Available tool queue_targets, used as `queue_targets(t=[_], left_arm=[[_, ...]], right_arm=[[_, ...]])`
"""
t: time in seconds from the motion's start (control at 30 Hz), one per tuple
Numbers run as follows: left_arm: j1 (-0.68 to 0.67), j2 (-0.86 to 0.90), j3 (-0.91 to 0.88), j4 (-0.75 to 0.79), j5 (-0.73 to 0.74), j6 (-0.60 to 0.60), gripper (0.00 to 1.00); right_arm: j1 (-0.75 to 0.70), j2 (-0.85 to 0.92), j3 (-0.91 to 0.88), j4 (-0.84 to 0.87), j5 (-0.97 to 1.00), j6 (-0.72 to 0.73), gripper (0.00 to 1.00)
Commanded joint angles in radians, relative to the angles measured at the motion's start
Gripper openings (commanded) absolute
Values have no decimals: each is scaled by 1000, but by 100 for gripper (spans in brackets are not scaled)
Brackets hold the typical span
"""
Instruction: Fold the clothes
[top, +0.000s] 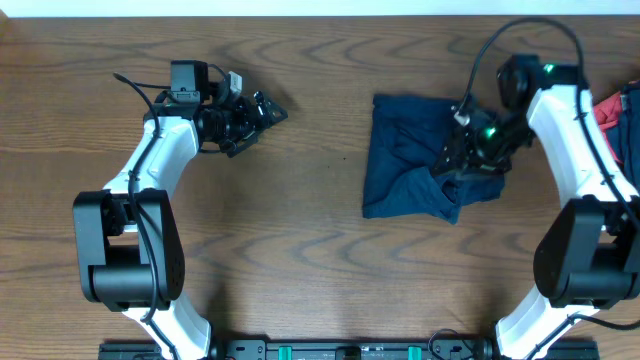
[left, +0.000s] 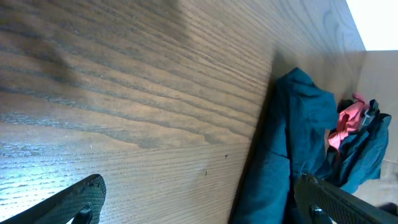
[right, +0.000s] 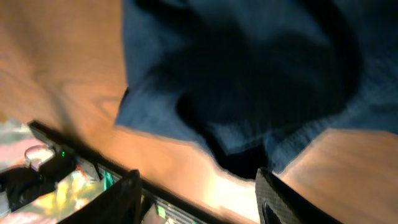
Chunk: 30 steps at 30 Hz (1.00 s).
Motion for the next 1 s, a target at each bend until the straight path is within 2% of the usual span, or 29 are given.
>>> queue_targets(t=[0.0, 0.17, 0.2, 0.3, 0.43, 0.6, 0.7, 0.73, 0.8, 0.97], left_arm=[[3, -19, 19, -7, 14, 19, 98], [3, -19, 19, -10, 14, 19, 98], [3, -19, 19, -10, 14, 19, 98], [3, -19, 19, -10, 14, 19, 98], [3, -19, 19, -11, 14, 19, 98], [4, -19, 19, -24, 14, 19, 98], [4, -19, 19, -24, 14, 19, 98], [4, -19, 19, -24, 14, 19, 98], [4, -19, 19, -24, 14, 19, 98], [3, -19, 19, -25, 14, 22, 98]], right_arm=[[5, 2, -69, 77, -55, 29, 72], [6, 2, -87, 154, -44, 79, 75], [6, 2, -87, 167, -41, 91, 72], [8, 2, -87, 210, -33, 135, 53], [16, 2, -87, 303, -32, 219, 47], [40, 2, -87, 400, -28, 309, 31], [61, 2, -87, 401, 8, 332, 43], [69, 2, -87, 397, 21, 332, 40], [82, 2, -88, 392, 46, 336, 1], [93, 2, -89, 410, 65, 362, 1]])
